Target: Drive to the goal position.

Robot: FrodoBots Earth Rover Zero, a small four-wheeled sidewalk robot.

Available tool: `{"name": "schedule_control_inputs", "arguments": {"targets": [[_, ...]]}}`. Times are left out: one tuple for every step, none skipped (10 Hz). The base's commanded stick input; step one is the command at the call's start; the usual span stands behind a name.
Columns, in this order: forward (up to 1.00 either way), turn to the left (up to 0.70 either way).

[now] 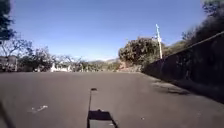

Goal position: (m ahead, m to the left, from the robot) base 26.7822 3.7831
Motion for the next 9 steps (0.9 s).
{"name": "schedule_control_inputs", "arguments": {"targets": [[0.63, 0.0], [0.25, 0.0], [0.0, 0.0], [0.0, 0.0], [0.0, 0.0], [0.0, 0.0], [0.0, 0.0], [0.0, 0.0], [0.0, 0.0]]}}
